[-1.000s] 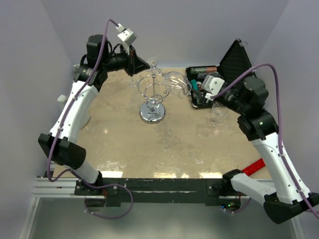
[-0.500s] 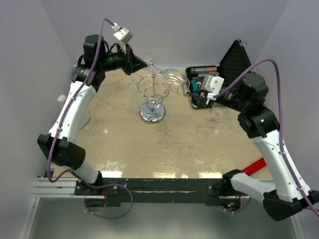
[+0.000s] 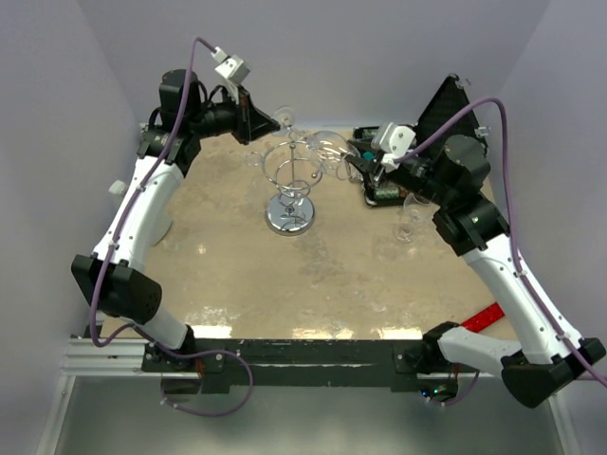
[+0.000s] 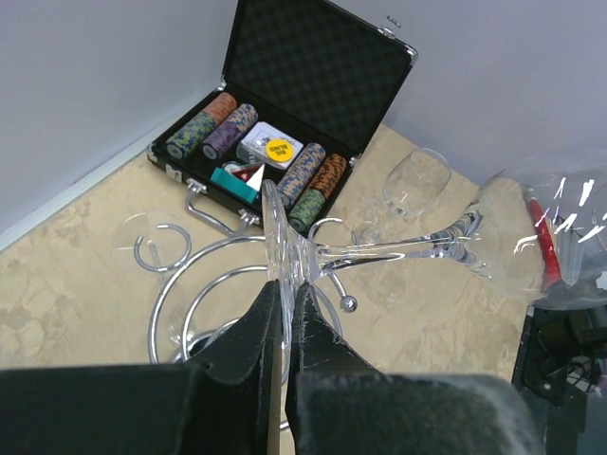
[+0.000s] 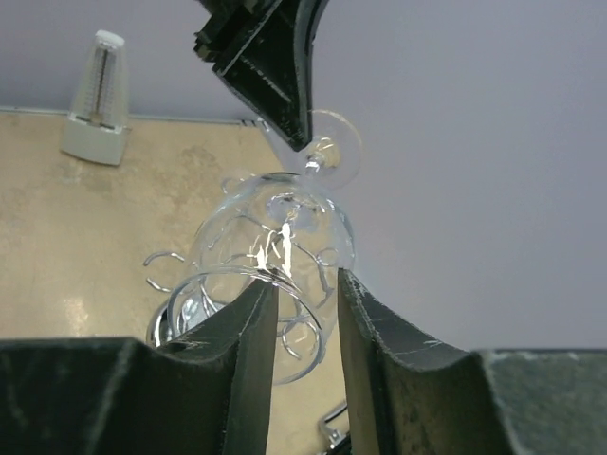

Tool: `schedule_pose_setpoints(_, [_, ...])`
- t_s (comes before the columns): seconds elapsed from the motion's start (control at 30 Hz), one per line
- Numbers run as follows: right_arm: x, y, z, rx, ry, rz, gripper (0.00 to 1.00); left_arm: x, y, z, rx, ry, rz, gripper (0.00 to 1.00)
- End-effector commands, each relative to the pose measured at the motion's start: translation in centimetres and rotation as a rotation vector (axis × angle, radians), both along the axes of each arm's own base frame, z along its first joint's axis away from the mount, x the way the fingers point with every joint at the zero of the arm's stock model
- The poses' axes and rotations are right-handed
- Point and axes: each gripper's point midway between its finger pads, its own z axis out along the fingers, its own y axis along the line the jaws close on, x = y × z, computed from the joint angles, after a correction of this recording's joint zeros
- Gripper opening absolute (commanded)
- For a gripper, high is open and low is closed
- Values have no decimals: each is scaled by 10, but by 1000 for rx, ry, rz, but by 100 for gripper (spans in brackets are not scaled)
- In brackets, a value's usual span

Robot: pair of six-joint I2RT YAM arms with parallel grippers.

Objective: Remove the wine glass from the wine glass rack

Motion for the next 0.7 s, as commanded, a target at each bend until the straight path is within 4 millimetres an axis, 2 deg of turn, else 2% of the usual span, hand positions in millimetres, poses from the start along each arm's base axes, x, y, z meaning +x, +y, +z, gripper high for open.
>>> schedule_pose_setpoints(0.0, [10, -5, 26, 98, -36, -97, 26, -16, 3, 36, -70, -66, 7, 0])
schedule_pose_setpoints(0.17, [22, -22, 38, 131, -53, -220, 2, -18, 5, 31, -69, -47, 22, 0])
schedule_pose_setpoints(0.2, [24, -25, 41, 135, -60, -239, 0, -18, 6, 31, -68, -47, 28, 0])
schedule_pose_setpoints(0.23, [26, -28, 43, 136, -67, -261, 0, -18, 6, 29, -66, -43, 29, 9])
schedule_pose_setpoints(0.27, [28, -31, 43, 136, -65, -282, 0, -19, 7, 29, -64, -50, 30, 27])
schedule_pose_setpoints(0.3, [30, -33, 43, 134, -63, -300, 0, -20, 8, 29, -59, -51, 34, 40])
schedule_pose_setpoints(0.37, [33, -37, 44, 120, -53, -323, 0, -21, 12, 30, -43, -67, 53, 57])
schedule_pose_setpoints(0.43, [34, -41, 45, 103, -51, -338, 0, -23, 15, 31, -27, -84, 66, 65])
schedule_pose_setpoints(0.53, [24, -40, 45, 61, -46, -306, 0, -26, 17, 24, -28, -79, 62, 66])
schedule_pose_setpoints(0.67, [23, -44, 42, 69, -14, -308, 0, -22, 15, 20, -32, -73, 59, 69])
